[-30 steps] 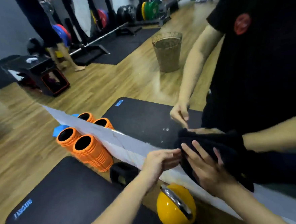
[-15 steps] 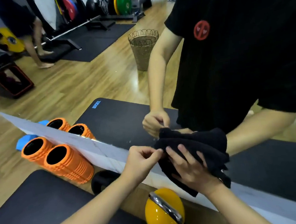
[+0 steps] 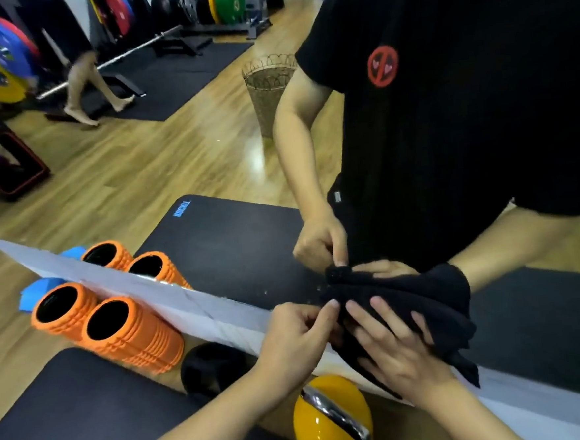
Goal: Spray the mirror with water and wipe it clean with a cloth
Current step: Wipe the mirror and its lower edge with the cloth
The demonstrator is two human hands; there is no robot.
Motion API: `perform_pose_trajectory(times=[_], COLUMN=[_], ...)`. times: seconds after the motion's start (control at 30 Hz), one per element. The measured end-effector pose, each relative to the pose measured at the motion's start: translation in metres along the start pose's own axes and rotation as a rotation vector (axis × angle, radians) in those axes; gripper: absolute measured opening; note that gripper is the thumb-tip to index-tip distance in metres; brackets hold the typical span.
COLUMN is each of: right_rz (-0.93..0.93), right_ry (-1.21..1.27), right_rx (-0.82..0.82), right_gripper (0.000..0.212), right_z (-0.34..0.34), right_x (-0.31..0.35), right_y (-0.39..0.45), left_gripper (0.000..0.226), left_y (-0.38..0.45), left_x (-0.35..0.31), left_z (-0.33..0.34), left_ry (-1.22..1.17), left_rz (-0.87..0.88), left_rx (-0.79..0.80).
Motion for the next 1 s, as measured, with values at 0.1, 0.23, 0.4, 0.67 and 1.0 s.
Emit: perform_pose_trajectory(times=[0.1, 0.23, 0.4, 0.67, 1.0], right_rz=[0.107, 0.47, 1.232, 2.033, 2.138], right_ry=[-0.009, -0.092, 0.291, 1.194, 1.276], right_rx=[-0.023, -0.012, -0.3, -1.16, -1.197], right_gripper=[0.074, 0.078, 0.074, 0.056, 0.042], right_z=[-0.001, -0.004, 0.002, 0.023, 0.001], right_x=[-0.005, -0.01, 0.005, 0.033, -0.004], right_y=[-0.003, -0.013, -0.032, -0.039, -0.082], left_gripper=[0.054, 0.042, 0.036, 0.061, 0.07], left_y=[-0.002, -0.01, -0.044, -0.041, -0.029], left_x=[0.0, 0.01, 0.003, -0.041, -0.083], left_z=[0.006, 0.02, 0.028, 0.021, 0.077], left_ry=[-0.088, -0.172, 0.002, 0.847, 1.158], left_rz=[-0.061, -0.106, 0.208, 1.325, 1.522], left_rx=[0.129, 0.297, 0.44, 0.249, -0.074])
Point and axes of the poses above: each hand's wrist, its own y-axis towards the middle knuckle, its own z-axis out of the palm, x = y × z, the point moved 9 cm from there along y, towards the middle knuckle, and after that the axes turned 10 degrees about y, right-handed, at the moved point
